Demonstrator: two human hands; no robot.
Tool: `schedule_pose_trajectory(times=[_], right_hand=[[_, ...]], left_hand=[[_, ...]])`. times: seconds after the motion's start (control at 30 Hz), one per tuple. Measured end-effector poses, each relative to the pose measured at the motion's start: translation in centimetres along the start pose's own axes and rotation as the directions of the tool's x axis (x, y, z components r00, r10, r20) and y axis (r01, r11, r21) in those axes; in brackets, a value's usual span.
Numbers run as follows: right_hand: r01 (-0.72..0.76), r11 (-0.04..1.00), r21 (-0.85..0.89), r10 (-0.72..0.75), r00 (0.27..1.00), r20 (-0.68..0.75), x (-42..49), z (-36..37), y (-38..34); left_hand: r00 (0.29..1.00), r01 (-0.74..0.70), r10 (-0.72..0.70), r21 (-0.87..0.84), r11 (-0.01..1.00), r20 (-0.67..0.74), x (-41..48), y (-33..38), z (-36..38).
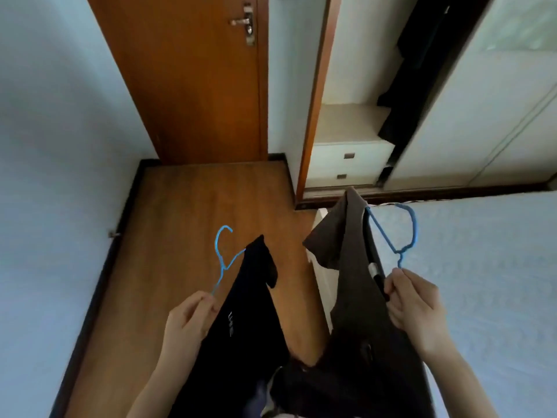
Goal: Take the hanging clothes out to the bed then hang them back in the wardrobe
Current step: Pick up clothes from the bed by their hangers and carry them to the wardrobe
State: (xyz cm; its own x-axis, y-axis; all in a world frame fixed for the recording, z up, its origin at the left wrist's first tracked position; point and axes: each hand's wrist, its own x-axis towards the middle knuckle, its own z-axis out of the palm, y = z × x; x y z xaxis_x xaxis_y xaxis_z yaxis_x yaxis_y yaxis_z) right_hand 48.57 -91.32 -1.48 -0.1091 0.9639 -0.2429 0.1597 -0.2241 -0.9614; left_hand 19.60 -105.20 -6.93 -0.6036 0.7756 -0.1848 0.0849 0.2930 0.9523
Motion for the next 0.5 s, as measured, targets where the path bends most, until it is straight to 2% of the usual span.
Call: schedule_pose_trajectory(times=[0.17, 0.3, 0.4, 0.5], right_hand=[[0.002, 0.998, -0.071, 0.006, 0.994, 0.105, 12.7, 7.5, -5.1], [-0.006, 0.996, -0.094, 0.019, 0.991, 0.136, 22.2, 13.0, -7.0], [-0.008, 0.993, -0.120, 0.023, 0.992, 0.122, 28.8, 16.7, -6.8], [-0.028, 0.988, -0.153, 0.036, 0.998, 0.046, 33.9, 19.8, -6.9]], left_hand=[[0.983, 0.040, -0.032, 0.037, 0.999, -0.180, 8.6, 3.2, -3.2], [0.971, 0.049, -0.024, 0.100, 0.994, -0.239, 17.2, 4.2, -5.6], [0.978, 0.051, -0.019, 0.153, 0.987, -0.207, 25.7, 4.1, -6.5], [0.993, 0.025, -0.002, 0.199, 0.980, -0.114, 34.6, 5.4, -6.8]])
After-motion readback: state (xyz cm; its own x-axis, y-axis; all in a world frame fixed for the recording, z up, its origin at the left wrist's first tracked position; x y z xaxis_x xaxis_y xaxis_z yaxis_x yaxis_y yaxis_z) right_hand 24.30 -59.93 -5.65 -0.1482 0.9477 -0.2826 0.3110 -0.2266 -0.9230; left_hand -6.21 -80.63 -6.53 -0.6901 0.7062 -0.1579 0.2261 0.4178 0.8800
